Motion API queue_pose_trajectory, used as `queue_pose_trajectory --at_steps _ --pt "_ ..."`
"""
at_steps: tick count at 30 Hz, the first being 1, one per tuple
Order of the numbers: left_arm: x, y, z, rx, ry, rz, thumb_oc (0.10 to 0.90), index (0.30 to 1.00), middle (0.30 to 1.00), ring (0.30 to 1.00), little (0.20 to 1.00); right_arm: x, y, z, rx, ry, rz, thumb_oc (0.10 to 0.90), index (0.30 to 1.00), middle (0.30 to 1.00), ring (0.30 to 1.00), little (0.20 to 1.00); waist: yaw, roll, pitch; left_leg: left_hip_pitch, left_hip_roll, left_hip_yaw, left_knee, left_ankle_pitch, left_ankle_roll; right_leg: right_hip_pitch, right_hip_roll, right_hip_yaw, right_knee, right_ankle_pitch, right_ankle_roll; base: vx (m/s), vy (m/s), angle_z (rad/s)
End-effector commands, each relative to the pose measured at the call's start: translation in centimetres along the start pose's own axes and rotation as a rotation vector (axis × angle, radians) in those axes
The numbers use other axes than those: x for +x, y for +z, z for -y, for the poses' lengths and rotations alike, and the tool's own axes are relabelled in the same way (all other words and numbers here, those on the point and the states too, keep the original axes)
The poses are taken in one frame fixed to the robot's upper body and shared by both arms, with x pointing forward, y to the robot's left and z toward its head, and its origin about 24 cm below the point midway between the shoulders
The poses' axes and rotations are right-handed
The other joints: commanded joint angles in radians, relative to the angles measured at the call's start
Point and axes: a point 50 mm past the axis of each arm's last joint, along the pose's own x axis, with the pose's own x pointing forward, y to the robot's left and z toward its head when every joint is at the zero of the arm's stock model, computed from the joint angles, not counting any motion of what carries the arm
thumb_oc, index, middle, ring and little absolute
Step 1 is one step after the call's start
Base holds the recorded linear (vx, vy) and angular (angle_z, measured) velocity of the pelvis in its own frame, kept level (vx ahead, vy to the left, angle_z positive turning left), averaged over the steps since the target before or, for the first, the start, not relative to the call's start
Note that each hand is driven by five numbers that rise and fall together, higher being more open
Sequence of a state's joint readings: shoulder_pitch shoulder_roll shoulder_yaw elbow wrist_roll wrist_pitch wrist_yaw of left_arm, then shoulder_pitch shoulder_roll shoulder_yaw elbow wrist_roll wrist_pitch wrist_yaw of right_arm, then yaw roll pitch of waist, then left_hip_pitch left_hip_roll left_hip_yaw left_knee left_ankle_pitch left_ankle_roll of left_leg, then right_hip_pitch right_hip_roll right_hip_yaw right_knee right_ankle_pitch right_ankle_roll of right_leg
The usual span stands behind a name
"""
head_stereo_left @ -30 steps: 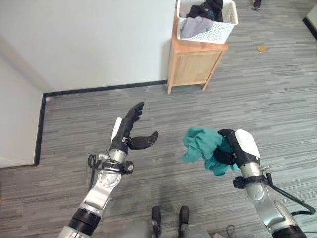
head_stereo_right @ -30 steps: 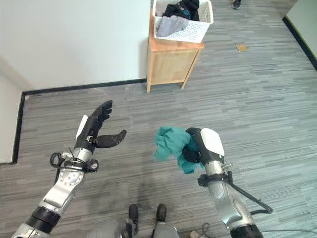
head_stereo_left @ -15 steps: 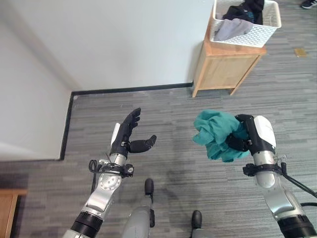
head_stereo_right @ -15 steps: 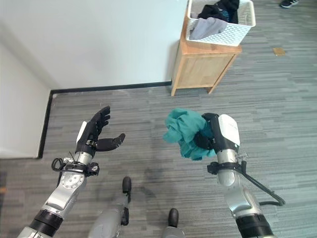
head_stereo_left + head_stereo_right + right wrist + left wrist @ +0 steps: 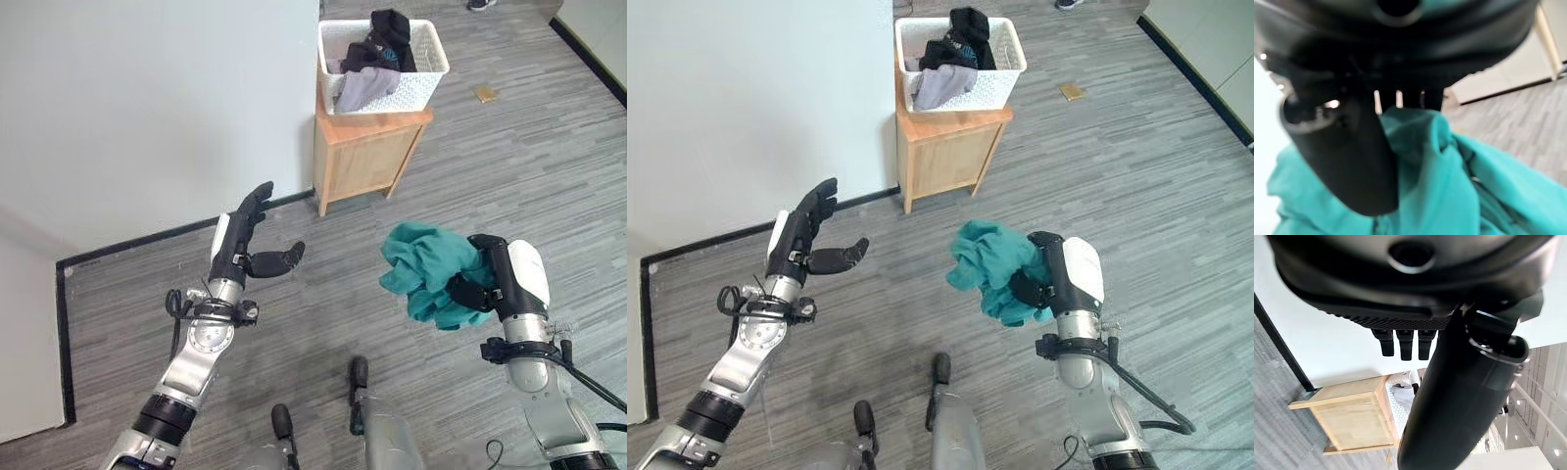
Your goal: Pick up bed clothes into laundry basket.
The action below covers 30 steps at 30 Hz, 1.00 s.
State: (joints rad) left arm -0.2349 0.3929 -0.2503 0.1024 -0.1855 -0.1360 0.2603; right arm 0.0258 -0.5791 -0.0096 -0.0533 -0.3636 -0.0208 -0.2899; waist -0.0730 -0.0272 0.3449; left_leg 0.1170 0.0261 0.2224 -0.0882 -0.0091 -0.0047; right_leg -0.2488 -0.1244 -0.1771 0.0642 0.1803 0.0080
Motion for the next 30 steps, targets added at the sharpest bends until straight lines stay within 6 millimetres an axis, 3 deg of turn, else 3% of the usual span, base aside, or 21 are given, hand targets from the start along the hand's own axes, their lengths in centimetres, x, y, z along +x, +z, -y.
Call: queue_pose_trajectory --at_steps 1,3,6,8,9,10,11,12,15,18,21,22,24,26,27,28,30 --pt "0.7 3.8 -0.5 -0.033 0.058 0.221 0.800 0.900 0.900 0.900 0.900 1.7 4.7 5.0 -0.021 -0.222 0.282 0.400 0.300 0.300 0.300 0.300 -0.006 0.031 -0.111 0.007 0.084 0.013 0.058 -0.103 -0.045 0.127 0.032 0.014 -0.022 -0.211 0.112 0.13 -0.175 -0.13" --pt "0.2 3.6 -1.3 -0.055 0.093 0.211 0.800 0.900 0.900 0.900 0.900 1.7 5.6 5.3 0.003 -0.227 0.331 0.400 0.300 0.300 0.300 0.300 0.002 0.031 -0.124 -0.027 0.123 0.030 0.215 -0.120 -0.058 0.188 0.052 0.015 -0.082 -0.214 0.086 0.19 -0.301 -0.25" --pt "-0.1 3.2 -1.9 -0.096 0.133 0.190 0.800 0.900 0.900 0.900 0.900 1.8 7.2 5.9 0.075 -0.244 0.413 0.400 0.300 0.300 0.300 0.300 0.031 0.037 -0.103 -0.149 0.214 -0.009 0.549 -0.007 -0.078 0.300 0.095 0.020 -0.145 -0.241 0.029 0.16 -0.300 -0.33" --pt "-0.3 3.1 -2.1 -0.114 0.159 0.187 0.800 0.900 0.900 0.900 0.900 2.1 8.4 6.3 0.093 -0.249 0.469 0.400 0.300 0.300 0.300 0.300 0.051 0.025 -0.089 -0.226 0.205 -0.038 0.659 0.023 -0.068 0.330 0.093 0.036 -0.151 -0.253 0.010 0.14 -0.171 -0.49" --pt "-0.4 2.8 -2.4 -0.121 0.182 0.176 0.800 0.900 0.900 0.900 0.900 2.2 9.5 6.5 0.107 -0.249 0.515 0.400 0.300 0.300 0.300 0.300 0.071 0.023 -0.084 -0.268 0.170 -0.058 0.660 -0.009 -0.064 0.351 0.090 0.064 -0.151 -0.264 0.010 0.14 -0.068 -0.80" --pt "-0.4 2.8 -2.4 -0.120 0.183 0.177 0.800 0.900 0.900 0.900 0.900 2.2 9.5 6.5 0.107 -0.250 0.516 0.400 0.300 0.300 0.300 0.300 0.071 0.020 -0.085 -0.269 0.166 -0.056 0.656 -0.003 -0.061 0.348 0.086 0.065 -0.151 -0.261 0.010 0.22 0.031 -1.04" --pt "-0.7 2.3 -2.8 -0.133 0.223 0.159 0.800 0.900 0.900 0.900 0.900 2.2 10.4 6.6 0.130 -0.247 0.559 0.400 0.300 0.300 0.300 0.300 0.090 0.025 -0.087 -0.275 0.112 -0.075 0.555 -0.048 -0.054 0.359 0.077 0.090 -0.151 -0.271 0.023 0.18 0.065 -0.81" --pt "-0.9 2.0 -2.9 -0.149 0.237 0.146 0.800 0.900 0.900 0.900 0.900 2.1 10.7 6.6 0.140 -0.247 0.574 0.400 0.300 0.300 0.300 0.300 0.097 0.031 -0.091 -0.262 0.087 -0.077 0.494 -0.086 -0.045 0.364 0.074 0.089 -0.151 -0.277 0.031 0.24 0.095 -0.72" --pt "-1.0 1.7 -3.1 -0.153 0.250 0.134 0.800 0.900 0.900 0.900 0.900 2.2 11.0 6.2 0.152 -0.231 0.587 0.400 0.300 0.300 0.300 0.300 0.106 0.046 -0.108 -0.236 0.026 -0.072 0.299 -0.057 -0.039 0.365 0.075 0.087 -0.151 -0.281 0.044 0.14 0.052 -0.41" --pt "-1.3 1.6 -2.8 -0.153 0.242 0.134 0.800 0.900 0.900 0.900 0.900 1.7 11.1 6.4 0.161 -0.253 0.593 0.400 0.300 0.300 0.300 0.300 0.093 0.075 -0.125 -0.212 -0.006 0.013 0.168 -0.008 -0.035 0.389 0.085 0.063 -0.151 -0.306 0.048 0.21 0.064 -0.29" --pt "-1.5 1.1 -2.6 -0.132 0.233 0.111 0.800 0.900 0.900 0.900 0.900 1.5 11.2 6.7 0.166 -0.264 0.600 0.400 0.300 0.300 0.300 0.300 0.086 0.084 -0.140 -0.167 -0.032 -0.009 0.115 -0.007 -0.019 0.408 0.078 0.055 -0.134 -0.313 0.057 0.22 0.082 0.04" --pt "-1.5 1.2 -2.7 -0.117 0.227 0.115 0.800 0.900 0.900 0.900 0.900 1.2 11.1 6.7 0.169 -0.268 0.595 0.400 0.300 0.300 0.300 0.300 0.080 0.086 -0.141 -0.138 -0.030 -0.009 0.089 -0.004 -0.010 0.390 0.069 0.043 -0.027 -0.334 0.061 0.19 0.061 -0.10" --pt "-1.5 1.3 -2.9 -0.108 0.225 0.119 0.800 0.900 0.900 0.900 0.900 1.2 11.3 6.8 0.169 -0.271 0.605 0.400 0.300 0.300 0.300 0.300 0.078 0.086 -0.140 -0.120 -0.035 -0.009 0.069 -0.008 0.002 0.359 0.064 0.041 0.054 -0.355 0.073 0.14 0.049 0.06" --pt "-1.5 1.3 -3.4 -0.097 0.244 0.119 0.800 0.900 0.900 0.900 0.900 1.0 11.5 6.9 0.161 -0.276 0.617 0.400 0.300 0.300 0.300 0.300 0.067 0.093 -0.129 -0.072 -0.036 -0.024 0.046 -0.023 0.022 0.282 0.051 0.044 0.219 -0.332 0.120 0.15 0.083 0.43" --pt "-1.2 1.2 -3.4 -0.103 0.263 0.113 0.800 0.900 0.900 0.900 0.900 0.9 11.8 6.7 0.166 -0.268 0.625 0.400 0.300 0.300 0.300 0.300 0.043 0.099 -0.103 -0.039 -0.035 -0.038 0.026 -0.026 0.037 0.185 0.043 0.080 0.395 -0.290 0.157 0.13 0.082 0.44" --pt "-0.9 1.4 -3.4 -0.101 0.267 0.122 0.800 0.900 0.900 0.900 0.900 0.9 11.8 6.7 0.161 -0.270 0.625 0.400 0.300 0.300 0.300 0.300 0.036 0.103 -0.096 -0.028 -0.036 -0.044 0.015 -0.026 0.039 0.146 0.040 0.099 0.440 -0.289 0.158 0.16 0.050 0.41" --pt "-0.2 2.4 -3.3 -0.090 0.255 0.167 0.800 0.900 0.900 0.900 0.900 0.7 11.9 7.3 0.156 -0.303 0.630 0.400 0.300 0.300 0.300 0.300 0.013 0.114 -0.085 -0.016 -0.032 -0.057 0.003 -0.033 0.032 0.100 0.054 0.129 0.380 -0.328 0.124 0.14 -0.030 0.39"
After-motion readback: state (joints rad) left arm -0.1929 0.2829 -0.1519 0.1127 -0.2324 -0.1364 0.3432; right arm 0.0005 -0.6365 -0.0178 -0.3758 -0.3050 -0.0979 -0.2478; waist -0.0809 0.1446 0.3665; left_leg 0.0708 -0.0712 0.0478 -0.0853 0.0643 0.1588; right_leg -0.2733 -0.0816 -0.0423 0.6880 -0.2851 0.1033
